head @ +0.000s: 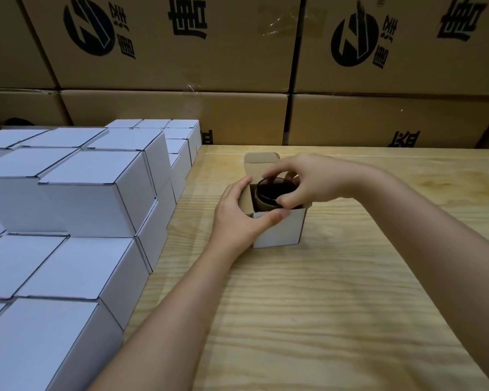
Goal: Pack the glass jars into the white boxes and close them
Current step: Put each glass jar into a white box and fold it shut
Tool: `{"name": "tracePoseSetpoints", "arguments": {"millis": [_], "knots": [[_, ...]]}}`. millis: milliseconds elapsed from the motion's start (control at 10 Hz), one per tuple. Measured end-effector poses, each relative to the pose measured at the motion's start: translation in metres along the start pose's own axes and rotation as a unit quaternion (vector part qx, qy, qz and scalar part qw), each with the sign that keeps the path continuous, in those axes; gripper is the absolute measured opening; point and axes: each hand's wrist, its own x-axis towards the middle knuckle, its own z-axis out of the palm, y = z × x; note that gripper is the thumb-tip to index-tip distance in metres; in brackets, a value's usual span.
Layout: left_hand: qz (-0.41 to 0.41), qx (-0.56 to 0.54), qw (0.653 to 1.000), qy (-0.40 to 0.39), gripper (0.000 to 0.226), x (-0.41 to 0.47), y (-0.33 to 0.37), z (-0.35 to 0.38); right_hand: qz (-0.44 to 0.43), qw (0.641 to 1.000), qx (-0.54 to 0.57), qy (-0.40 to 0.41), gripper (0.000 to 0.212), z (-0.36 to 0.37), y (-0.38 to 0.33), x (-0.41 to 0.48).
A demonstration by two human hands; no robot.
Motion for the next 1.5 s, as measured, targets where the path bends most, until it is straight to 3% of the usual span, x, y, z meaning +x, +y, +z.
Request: {"name": "tracePoseSetpoints", "arguments": {"millis": [100,300,400,500,600,700,800,900,1100,1300,1500], "knots": [[0.013,0.017,1.0,-0.02,0.096,-0.002,0.0,0.0,-0.002,0.994,-0.107,-0.023,0.043,0.002,-0.007,0.007],[0.025,0.027,0.999,-0.021,0.095,-0.001,-0.002,0.0,0.037,0.988,-0.119,-0.088,0.048,-0.002,-0.016,0.01],[0.03,0.02,0.999,-0.019,0.093,-0.002,-0.001,0.0,0.001,0.999,-0.027,0.045,0.043,0.011,-0.007,0.006],[0.03,0.015,0.999,-0.016,0.094,-0.001,-0.002,0.0,-0.075,0.898,0.123,0.416,0.038,0.043,0.012,-0.005],[0.029,0.013,0.999,-0.016,0.094,-0.001,-0.003,0.0,0.006,0.709,0.449,0.544,0.033,0.078,0.034,-0.006],[0.03,0.013,0.999,-0.017,0.093,-0.001,-0.002,0.0,0.054,0.637,0.66,0.394,0.027,0.094,0.043,-0.003],[0.034,0.008,0.999,-0.016,0.094,-0.001,-0.003,0.0,0.004,0.658,0.699,0.278,0.041,0.099,0.042,0.002],[0.035,-0.012,0.999,-0.004,0.094,-0.002,-0.004,0.0,-0.03,0.711,0.66,0.241,0.029,0.102,0.038,0.003],[0.012,-0.06,0.998,0.025,0.111,-0.002,-0.003,0.001,-0.036,0.713,0.657,0.24,0.031,0.1,0.038,0.004],[0.033,-0.059,0.997,0.024,0.086,-0.001,-0.002,0.003,-0.047,0.705,0.665,0.241,0.028,0.1,0.039,0.004],[0.097,-0.102,0.99,-0.012,0.078,-0.004,-0.001,0.006,-0.048,0.712,0.66,0.234,0.027,0.102,0.041,0.008]]}}
